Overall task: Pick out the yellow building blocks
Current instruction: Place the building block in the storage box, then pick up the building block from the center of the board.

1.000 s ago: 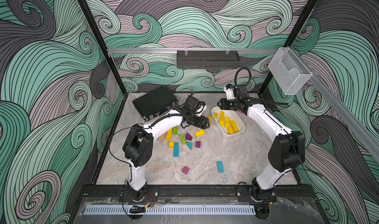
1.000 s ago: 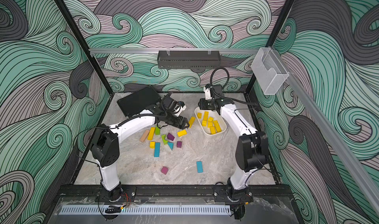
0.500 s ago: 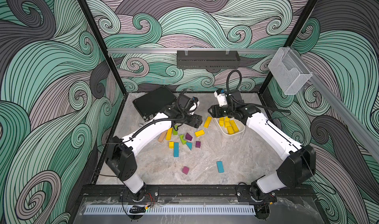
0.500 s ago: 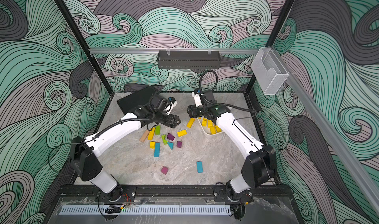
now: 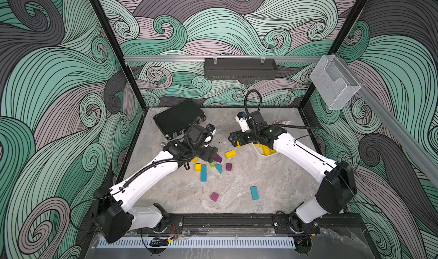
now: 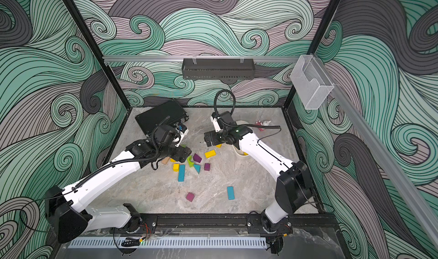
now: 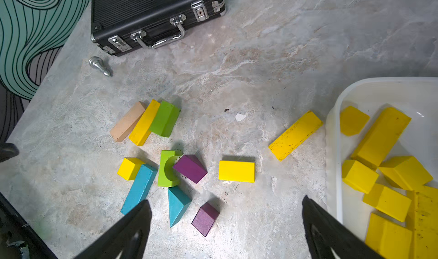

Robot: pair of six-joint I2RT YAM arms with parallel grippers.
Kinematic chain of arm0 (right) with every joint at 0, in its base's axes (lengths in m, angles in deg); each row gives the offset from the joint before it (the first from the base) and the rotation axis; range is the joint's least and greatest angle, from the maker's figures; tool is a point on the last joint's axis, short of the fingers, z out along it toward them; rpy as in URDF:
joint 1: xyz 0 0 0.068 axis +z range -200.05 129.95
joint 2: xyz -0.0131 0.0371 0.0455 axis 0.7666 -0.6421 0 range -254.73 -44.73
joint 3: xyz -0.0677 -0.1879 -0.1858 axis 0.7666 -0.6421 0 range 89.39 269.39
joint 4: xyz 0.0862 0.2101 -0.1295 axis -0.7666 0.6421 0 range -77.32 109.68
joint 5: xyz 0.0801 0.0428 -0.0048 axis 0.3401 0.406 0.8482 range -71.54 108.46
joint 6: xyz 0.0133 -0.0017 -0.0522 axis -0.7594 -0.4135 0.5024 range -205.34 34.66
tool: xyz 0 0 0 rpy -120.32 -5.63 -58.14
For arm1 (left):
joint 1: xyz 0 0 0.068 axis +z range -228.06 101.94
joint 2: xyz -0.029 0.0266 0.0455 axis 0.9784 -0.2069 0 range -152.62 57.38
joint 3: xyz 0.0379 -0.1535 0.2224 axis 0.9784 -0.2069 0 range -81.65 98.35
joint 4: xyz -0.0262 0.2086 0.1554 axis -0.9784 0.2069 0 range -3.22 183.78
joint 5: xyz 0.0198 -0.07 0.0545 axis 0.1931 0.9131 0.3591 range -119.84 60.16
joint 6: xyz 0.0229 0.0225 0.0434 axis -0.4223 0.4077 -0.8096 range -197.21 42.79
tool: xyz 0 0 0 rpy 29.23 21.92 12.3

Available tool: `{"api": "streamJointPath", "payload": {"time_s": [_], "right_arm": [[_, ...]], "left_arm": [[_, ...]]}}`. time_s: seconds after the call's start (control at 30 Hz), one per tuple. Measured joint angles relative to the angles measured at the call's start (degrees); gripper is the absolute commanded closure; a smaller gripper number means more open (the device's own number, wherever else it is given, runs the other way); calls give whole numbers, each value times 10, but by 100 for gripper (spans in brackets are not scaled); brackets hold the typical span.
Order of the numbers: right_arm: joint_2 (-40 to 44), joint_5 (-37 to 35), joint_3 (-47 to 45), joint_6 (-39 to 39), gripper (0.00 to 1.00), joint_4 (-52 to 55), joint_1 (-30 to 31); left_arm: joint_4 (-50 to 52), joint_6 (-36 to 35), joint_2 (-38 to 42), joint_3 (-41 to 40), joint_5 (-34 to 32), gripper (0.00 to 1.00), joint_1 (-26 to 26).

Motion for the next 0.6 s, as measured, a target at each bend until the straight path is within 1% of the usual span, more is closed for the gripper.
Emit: {"api": "streamJointPath", "payload": {"time_s": [0.33, 0.6], "right_arm": [[-58, -13, 2, 4, 3, 6, 8], [-106, -34, 8, 11, 1, 24, 14]], "left_arm": [[-1, -7, 0, -2, -6, 12, 2], [0, -6, -15, -2, -5, 12, 8]]}}
